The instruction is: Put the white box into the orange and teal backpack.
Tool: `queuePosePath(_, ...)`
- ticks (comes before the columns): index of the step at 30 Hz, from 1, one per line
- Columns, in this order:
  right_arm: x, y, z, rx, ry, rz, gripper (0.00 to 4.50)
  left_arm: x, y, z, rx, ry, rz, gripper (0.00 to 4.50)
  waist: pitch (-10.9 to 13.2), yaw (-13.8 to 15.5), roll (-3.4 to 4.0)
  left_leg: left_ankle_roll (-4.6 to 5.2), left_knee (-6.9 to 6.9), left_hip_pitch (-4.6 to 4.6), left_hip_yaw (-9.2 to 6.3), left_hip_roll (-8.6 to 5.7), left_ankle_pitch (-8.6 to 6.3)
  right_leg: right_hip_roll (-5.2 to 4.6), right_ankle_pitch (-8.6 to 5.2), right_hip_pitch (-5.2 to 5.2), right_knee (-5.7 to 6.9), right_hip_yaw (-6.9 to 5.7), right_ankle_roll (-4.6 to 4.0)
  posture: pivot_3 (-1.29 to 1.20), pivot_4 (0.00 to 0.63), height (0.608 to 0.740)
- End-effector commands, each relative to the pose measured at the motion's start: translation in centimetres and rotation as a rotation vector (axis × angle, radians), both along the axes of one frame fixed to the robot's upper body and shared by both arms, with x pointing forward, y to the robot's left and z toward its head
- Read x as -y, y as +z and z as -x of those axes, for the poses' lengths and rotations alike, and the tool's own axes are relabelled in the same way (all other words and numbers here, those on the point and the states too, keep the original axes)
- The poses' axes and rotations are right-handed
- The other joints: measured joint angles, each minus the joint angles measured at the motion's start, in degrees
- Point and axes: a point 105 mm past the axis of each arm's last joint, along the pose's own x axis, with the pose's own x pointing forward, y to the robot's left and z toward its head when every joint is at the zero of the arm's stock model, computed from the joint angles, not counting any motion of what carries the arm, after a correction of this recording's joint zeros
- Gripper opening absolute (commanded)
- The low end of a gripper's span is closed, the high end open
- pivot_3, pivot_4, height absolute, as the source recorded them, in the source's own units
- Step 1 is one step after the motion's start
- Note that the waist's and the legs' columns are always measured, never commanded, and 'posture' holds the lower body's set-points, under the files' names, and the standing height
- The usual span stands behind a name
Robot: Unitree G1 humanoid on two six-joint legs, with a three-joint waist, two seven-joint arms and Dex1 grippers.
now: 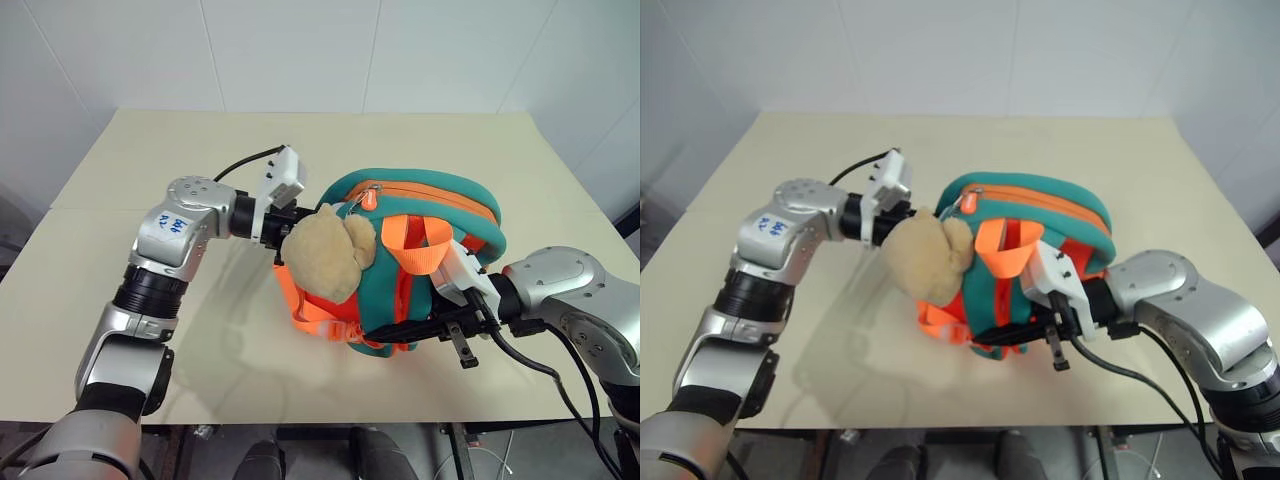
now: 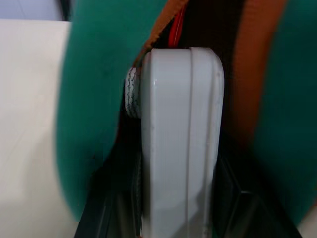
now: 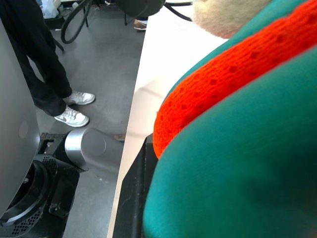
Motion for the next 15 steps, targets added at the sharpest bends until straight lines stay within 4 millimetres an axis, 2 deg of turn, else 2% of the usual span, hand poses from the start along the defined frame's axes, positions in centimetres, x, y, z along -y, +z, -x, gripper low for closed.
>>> queuePosePath(1, -0.4, 0.5, 0.2, 0.038, 0.027, -0.012, 0.59, 1.1, 1.2, 0.1, 0.064, -0.021, 0.011, 1.32, 0.0, 0.09, 0.0, 0.0, 0.0, 0.0, 0.0, 0.0, 0.0, 0.0, 0.0, 0.0, 0.0, 0.0, 0.0, 0.0, 0.15, 0.74)
queuePosePath(8, -0.7, 0.5, 0.0, 0.042, 0.026, -0.016, 0.59, 2.2, 0.2, 0.8, -0.009, -0.091, -0.008, 1.32, 0.0, 0.03, 0.0, 0.01, 0.0, -0.01, 0.0, 0.0, -0.01, -0.01, 0.01, 0.0, 0.0, 0.0, 0.02, 0.0, 0.15, 0.74)
queuePosePath(9, -0.7, 0.6, 0.0, 0.043, 0.025, -0.016, 0.59, 2.1, 0.2, 1.1, -0.026, -0.109, -0.011, 2.05, 0.0, 0.03, 0.0, 0.01, -0.01, -0.01, 0.0, 0.0, -0.01, 0.0, 0.01, 0.0, 0.0, 0.0, 0.02, 0.0, 0.15, 0.74)
queuePosePath(13, -0.8, 0.6, 0.0, 0.046, 0.024, -0.017, 0.59, 1.9, 0.4, 1.2, -0.005, -0.099, -0.019, 3.22, 0.0, 0.06, 0.0, 0.02, -0.01, -0.01, 0.0, 0.0, -0.01, 0.0, 0.01, 0.0, 0.0, 0.0, 0.02, 0.0, 0.15, 0.74)
queuePosePath(15, -0.8, 0.6, 0.0, 0.047, 0.022, -0.016, 0.59, 1.2, 1.4, 0.8, 0.036, -0.06, -0.01, 3.83, 0.0, 0.09, 0.0, 0.02, -0.01, -0.02, 0.0, 0.0, -0.01, -0.01, 0.01, 0.01, 0.0, 0.0, 0.02, 0.0, 0.15, 0.74)
